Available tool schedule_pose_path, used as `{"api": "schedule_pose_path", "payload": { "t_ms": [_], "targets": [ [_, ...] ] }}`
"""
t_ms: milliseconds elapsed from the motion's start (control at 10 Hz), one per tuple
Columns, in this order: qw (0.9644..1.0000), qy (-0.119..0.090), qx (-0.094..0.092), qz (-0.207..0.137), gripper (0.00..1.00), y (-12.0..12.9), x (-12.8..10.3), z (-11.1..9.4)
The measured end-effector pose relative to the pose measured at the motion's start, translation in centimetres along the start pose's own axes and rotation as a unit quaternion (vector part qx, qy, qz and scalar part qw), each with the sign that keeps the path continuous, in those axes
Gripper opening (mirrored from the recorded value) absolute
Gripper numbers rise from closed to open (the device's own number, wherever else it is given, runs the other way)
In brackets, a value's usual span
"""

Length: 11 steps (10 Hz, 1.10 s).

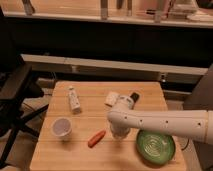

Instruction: Place the pepper on the white sponge

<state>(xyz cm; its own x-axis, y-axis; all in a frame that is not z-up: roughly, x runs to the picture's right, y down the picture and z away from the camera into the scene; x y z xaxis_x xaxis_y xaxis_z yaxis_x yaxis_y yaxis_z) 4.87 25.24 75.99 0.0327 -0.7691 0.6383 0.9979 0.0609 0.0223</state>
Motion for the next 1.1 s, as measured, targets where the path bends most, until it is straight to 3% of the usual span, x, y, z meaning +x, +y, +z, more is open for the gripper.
{"api": "schedule_pose_path", "payload": {
  "t_ms": [200,500,800,1100],
  "targets": [
    [0.9993,0.004,0.023,-0.028,0.78,-2.2,0.1,-0.6],
    [0.9972,0.002,0.041,-0.062,0.80,-4.7,0.0,-0.6],
    [0.9946,-0.017,0.043,-0.093,0.80,-7.4,0.1,1.4],
    [0.9942,-0.045,0.034,-0.091,0.80,-7.4,0.7,4.7]
  ]
}}
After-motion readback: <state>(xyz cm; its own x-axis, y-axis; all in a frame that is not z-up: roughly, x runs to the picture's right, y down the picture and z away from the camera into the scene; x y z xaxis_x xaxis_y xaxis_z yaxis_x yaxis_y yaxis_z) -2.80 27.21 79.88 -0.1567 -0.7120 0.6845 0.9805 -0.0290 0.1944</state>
